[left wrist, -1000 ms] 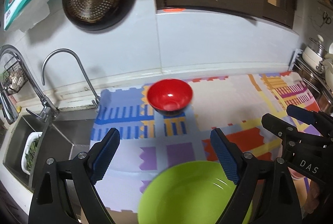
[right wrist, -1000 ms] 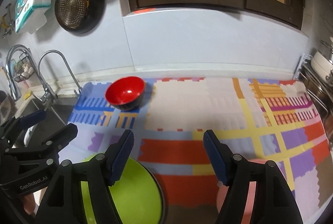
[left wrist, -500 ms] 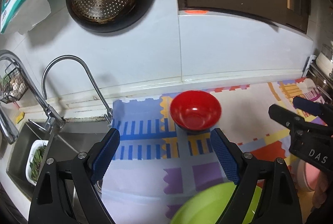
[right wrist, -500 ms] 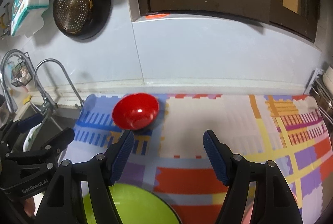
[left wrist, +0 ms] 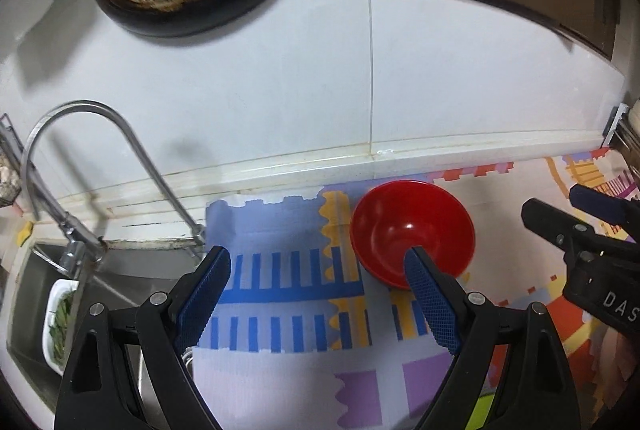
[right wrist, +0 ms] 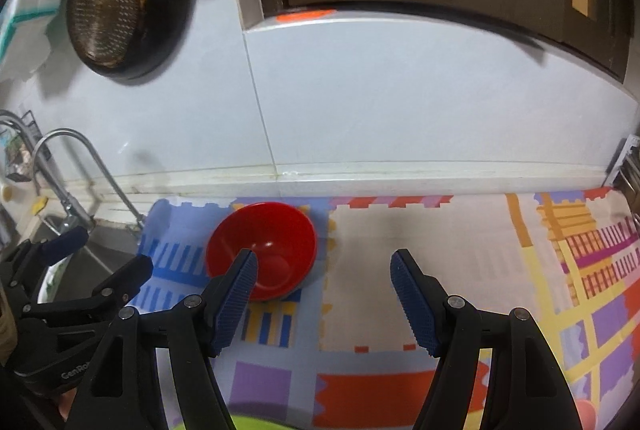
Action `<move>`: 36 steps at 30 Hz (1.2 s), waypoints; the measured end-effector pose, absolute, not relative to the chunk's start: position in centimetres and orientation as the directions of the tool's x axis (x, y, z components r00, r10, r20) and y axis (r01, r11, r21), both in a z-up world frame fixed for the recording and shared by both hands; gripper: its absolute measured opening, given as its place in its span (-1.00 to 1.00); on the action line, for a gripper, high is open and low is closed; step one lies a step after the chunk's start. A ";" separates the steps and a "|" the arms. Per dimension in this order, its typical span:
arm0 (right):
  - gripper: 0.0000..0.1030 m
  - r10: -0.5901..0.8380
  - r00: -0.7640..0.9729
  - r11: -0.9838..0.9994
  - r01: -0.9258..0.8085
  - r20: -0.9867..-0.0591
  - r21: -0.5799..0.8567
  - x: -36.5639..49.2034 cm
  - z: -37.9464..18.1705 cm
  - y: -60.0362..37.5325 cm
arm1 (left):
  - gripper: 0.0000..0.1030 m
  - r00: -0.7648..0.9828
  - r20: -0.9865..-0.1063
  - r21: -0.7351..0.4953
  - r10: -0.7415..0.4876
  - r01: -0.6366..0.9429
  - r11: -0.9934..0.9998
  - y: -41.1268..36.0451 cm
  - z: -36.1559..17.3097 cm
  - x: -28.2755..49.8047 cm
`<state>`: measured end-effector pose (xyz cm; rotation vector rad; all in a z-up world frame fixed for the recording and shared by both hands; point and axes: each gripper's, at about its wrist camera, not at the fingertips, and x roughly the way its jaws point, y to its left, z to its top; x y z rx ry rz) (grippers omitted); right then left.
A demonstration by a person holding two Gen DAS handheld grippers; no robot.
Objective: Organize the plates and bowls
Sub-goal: 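Move both tools to the rim of the red bowl, then close both tools on the red bowl rim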
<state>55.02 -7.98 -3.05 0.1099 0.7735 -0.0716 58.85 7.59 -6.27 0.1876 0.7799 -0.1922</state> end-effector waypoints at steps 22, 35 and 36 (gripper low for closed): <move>-0.03 0.031 0.550 0.978 0.157 -0.835 0.140 62.3 -12.5 -8.3 | 0.33 0.544 -0.829 0.050 -0.128 0.301 0.952 5.1 -14.1 66.7; -0.65 0.103 0.498 0.970 0.142 -0.861 0.198 63.2 -13.8 -7.9 | -0.56 0.417 -0.891 -0.042 -0.178 0.314 0.948 3.9 -15.9 68.6; -0.70 0.107 0.494 0.969 0.143 -0.863 0.203 63.3 -13.7 -7.8 | -0.59 0.409 -0.894 -0.048 -0.181 0.313 0.949 3.8 -15.9 68.6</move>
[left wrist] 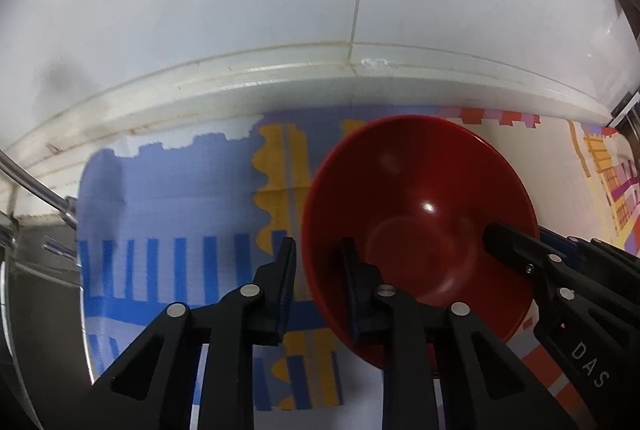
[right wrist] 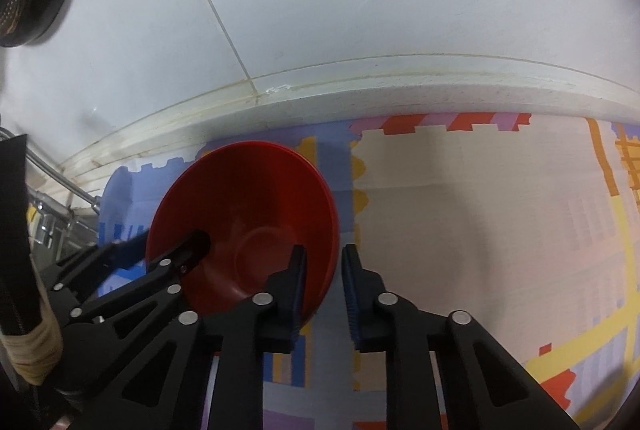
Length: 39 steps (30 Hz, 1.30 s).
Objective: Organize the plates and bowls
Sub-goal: 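Lift the red bowl and carry it over the pink bowl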
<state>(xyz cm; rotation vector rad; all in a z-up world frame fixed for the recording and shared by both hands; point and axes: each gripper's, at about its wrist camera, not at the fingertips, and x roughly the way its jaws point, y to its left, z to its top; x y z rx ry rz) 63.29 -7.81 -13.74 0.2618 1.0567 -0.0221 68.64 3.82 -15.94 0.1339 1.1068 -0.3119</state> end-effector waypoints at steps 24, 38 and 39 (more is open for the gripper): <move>-0.72 0.111 0.509 0.967 0.144 -0.854 0.212 60.3 -10.3 -9.0 | -0.64 0.460 -0.859 -0.072 -0.224 0.324 0.943 2.0 -9.1 63.7; -0.72 0.087 0.578 0.977 0.111 -0.812 0.184 53.5 -5.3 -10.6 | -0.64 0.505 -0.821 -0.070 -0.265 0.372 0.926 0.2 -4.4 57.1; -0.72 0.085 0.583 0.977 0.110 -0.808 0.182 53.0 -5.0 -10.8 | -0.64 0.508 -0.819 -0.070 -0.267 0.373 0.925 0.1 -4.2 56.7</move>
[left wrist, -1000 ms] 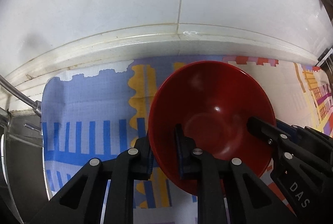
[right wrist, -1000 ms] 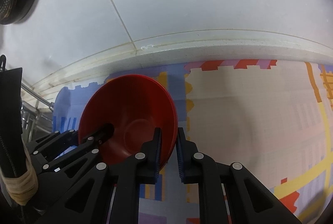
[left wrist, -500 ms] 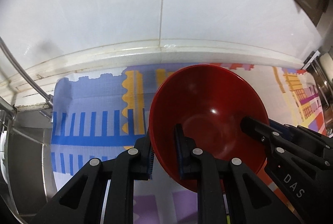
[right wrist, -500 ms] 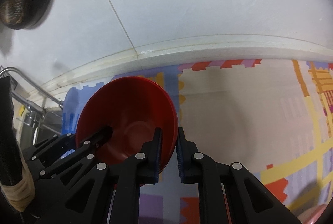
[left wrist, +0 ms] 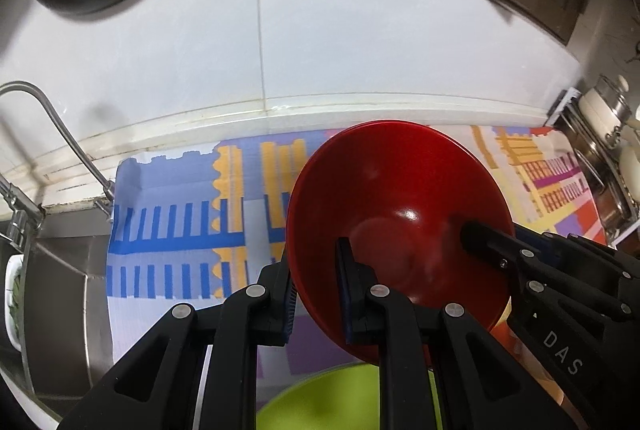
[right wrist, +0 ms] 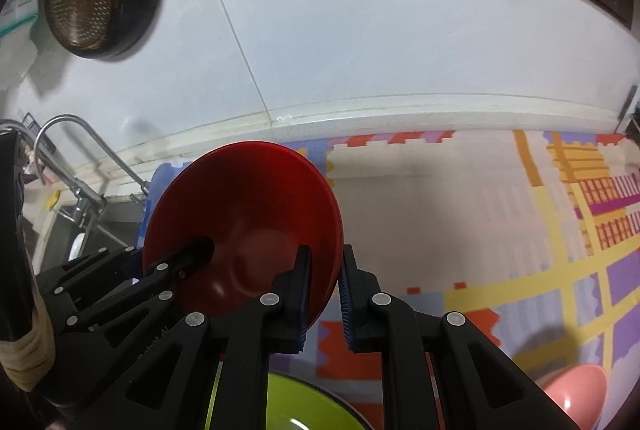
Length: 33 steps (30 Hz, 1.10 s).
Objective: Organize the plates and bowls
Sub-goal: 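Lift the red bowl and carry it over the pink bowl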
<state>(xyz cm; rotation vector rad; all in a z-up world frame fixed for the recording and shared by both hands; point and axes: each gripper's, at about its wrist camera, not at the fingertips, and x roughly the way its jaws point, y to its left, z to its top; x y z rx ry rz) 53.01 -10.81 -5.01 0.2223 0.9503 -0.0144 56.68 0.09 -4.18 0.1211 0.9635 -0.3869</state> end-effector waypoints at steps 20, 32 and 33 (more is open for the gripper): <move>-0.72 0.028 0.659 0.976 0.143 -0.751 0.162 42.7 -0.5 -15.3 | -0.64 0.508 -0.783 -0.109 -0.360 0.458 0.882 -4.5 -0.8 47.2; -0.72 -0.038 0.674 0.965 0.216 -0.738 0.148 37.2 0.4 -19.3 | -0.64 0.468 -0.771 -0.129 -0.431 0.549 0.826 -9.1 -0.2 43.1; -0.72 -0.041 0.675 0.964 0.220 -0.737 0.148 36.7 0.4 -19.7 | -0.64 0.465 -0.771 -0.130 -0.435 0.554 0.822 -9.5 -0.2 42.9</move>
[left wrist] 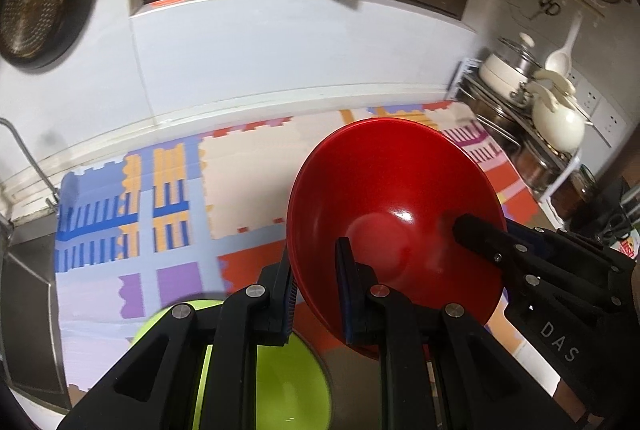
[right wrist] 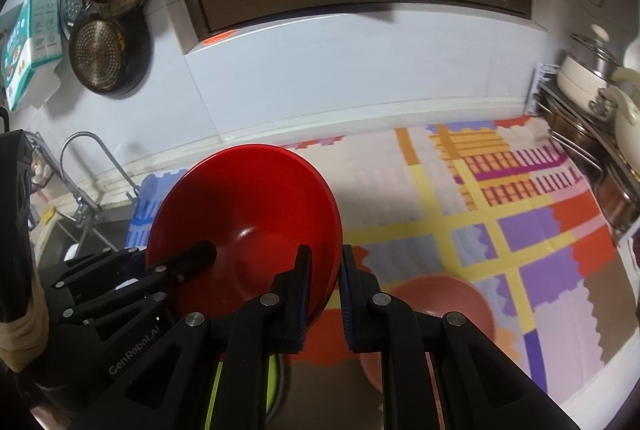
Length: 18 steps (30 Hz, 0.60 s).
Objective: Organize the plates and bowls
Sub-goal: 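Lift the red bowl and carry it over the pink bowl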
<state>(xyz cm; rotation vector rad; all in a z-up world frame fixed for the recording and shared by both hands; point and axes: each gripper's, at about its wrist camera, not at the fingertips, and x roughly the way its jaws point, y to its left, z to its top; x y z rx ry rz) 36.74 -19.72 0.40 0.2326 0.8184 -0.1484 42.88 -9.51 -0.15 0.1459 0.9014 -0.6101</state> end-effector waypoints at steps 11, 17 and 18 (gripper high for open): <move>-0.72 -0.086 0.658 0.944 0.294 -0.748 0.150 33.0 -0.3 -24.4 | -0.62 0.388 -0.796 -0.137 -0.464 0.631 0.763 -14.8 -1.5 40.4; -0.72 -0.095 0.632 0.931 0.330 -0.769 0.156 31.6 -1.4 -26.8 | -0.62 0.330 -0.812 -0.161 -0.481 0.667 0.728 -17.1 -2.4 39.3; -0.72 -0.098 0.629 0.929 0.336 -0.772 0.155 31.4 -1.6 -27.2 | -0.62 0.323 -0.815 -0.162 -0.481 0.670 0.724 -17.4 -2.6 39.2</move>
